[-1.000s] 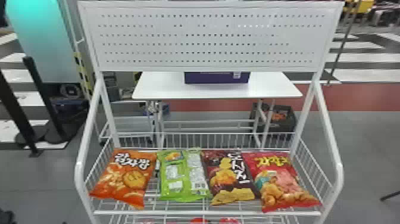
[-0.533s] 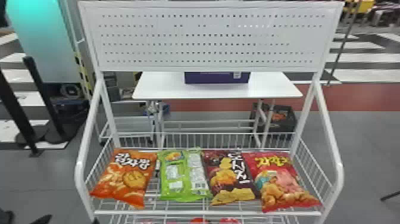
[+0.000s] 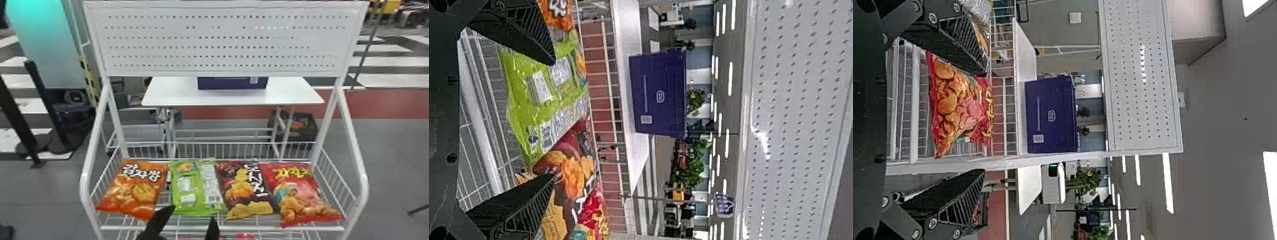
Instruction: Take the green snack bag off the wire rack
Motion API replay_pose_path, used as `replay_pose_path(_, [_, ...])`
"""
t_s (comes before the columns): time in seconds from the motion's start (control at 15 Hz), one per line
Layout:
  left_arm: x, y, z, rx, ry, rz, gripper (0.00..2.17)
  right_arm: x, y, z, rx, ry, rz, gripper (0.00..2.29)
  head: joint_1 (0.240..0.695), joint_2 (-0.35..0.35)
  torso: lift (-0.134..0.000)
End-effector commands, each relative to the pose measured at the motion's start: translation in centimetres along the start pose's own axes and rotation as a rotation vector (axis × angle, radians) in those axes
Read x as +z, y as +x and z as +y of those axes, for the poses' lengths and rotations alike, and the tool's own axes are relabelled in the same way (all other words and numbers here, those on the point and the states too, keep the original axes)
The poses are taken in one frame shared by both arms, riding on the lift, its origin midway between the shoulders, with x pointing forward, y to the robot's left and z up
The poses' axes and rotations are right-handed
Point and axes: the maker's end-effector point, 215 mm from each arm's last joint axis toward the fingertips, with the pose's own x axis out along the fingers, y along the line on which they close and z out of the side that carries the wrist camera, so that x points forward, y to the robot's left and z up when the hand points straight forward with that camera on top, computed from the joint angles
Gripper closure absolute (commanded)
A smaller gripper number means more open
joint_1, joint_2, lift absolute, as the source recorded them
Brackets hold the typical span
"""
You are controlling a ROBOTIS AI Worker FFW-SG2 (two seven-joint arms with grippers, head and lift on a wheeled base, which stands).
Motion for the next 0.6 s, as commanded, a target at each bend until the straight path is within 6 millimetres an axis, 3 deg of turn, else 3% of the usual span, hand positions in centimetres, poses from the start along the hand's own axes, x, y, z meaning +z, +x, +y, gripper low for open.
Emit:
replay_pose_path(0.0, [-0.8, 3.3, -0.3, 0.0, 0.024, 0.033, 0.09, -0.3, 0.1, 0.5, 0.004, 0.002, 0.002, 0.17, 0.499, 0.0, 0.0])
replay_pose_path(0.53, [-4.8, 11.2, 3.0, 0.048, 0.097, 0.181, 0.11, -0.7, 0.1, 1.0, 0.006, -0.001, 0.008, 0.17, 0.499, 0.0, 0.0])
